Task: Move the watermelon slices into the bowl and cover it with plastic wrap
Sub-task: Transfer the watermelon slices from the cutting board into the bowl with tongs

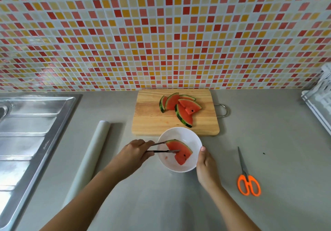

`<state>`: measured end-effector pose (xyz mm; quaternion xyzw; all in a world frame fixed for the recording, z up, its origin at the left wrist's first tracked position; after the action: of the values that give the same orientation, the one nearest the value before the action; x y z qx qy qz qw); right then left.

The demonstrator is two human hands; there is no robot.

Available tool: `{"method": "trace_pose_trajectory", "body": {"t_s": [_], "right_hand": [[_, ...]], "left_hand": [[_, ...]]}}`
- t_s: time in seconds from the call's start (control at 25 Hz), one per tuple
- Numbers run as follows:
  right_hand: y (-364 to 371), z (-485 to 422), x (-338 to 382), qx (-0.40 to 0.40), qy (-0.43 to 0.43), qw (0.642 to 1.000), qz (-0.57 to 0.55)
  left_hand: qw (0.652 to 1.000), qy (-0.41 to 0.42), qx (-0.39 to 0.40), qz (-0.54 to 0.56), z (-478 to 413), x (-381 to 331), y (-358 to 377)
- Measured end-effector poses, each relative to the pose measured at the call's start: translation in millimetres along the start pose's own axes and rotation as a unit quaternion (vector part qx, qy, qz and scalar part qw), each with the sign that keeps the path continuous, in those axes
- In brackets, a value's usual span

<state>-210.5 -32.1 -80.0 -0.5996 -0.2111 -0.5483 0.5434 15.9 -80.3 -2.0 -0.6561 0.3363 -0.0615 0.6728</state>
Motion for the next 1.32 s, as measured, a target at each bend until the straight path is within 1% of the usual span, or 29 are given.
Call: {"method": "trace_pose_trajectory", "body": {"t_s": [0.12,0.32,0.48,0.52,0.6,0.68,0.76,0.84,0.96,1.08,1.16,1.2,1.24,1.32], "right_hand": [[1,-2,0,-0.001,-0.003,1.000,0.008],[1,-4,0,0.009,0.004,1.000,0.010],[1,-5,2,0.007,-0.002,1.000,0.007],[1,-6,2,0.007,-0.001,1.000,0.007],[2,-6,1,0.008,0.002,1.000,0.010],[2,-6,0,0.010,0.000,1.000,0.012],[2,-6,0,0.012,-0.002,1.000,0.016],[1,-6,1,0.014,0.002,1.000,0.023],[0,-6,1,0.015,0.001,1.000,0.027],[0,-5,0,0.012,0.000,0.999,0.030],[0,-6,0,0.012,-0.001,0.999,0.030],[0,-6,0,0.012,0.000,1.000,0.028],[-1,-7,0,0.009,0.002,1.000,0.026],[-3,-8,-1,0.005,0.005,1.000,0.025]], "left_hand": [[0.994,0.021,0.042,-0.103,-4,-5,3],[0.977,0.037,0.061,-0.202,-17,-12,0],[0.985,0.018,0.061,-0.161,-14,-13,-7],[0.986,0.031,0.061,-0.149,-12,-16,-8],[0.984,0.093,0.049,-0.142,-7,-28,-8],[0.973,0.155,0.026,-0.168,-3,-39,-6],[0.959,0.188,0.000,-0.211,-3,-47,-2],[0.951,0.199,-0.018,-0.236,-4,-51,2],[0.954,0.180,-0.029,-0.239,-5,-48,6],[0.963,0.160,-0.028,-0.216,-2,-48,7],[0.977,0.145,-0.031,-0.153,-2,-45,1],[0.988,0.120,-0.029,-0.096,-4,-40,-5],[0.996,0.076,-0.024,-0.028,-8,-32,-13],[0.996,-0.028,-0.042,0.069,-23,-10,-28]]}}
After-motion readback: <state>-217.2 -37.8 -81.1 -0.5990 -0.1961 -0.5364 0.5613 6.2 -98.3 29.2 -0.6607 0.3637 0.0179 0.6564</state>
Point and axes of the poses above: each hand's wrist, its own z-axis away from the middle knuckle, its own y-axis out of the palm, x = y × z, the point moved 6 cm from there along -z, towards the middle knuckle, and after that the axes turned 3 degrees about -x, right-handed, at the moved point
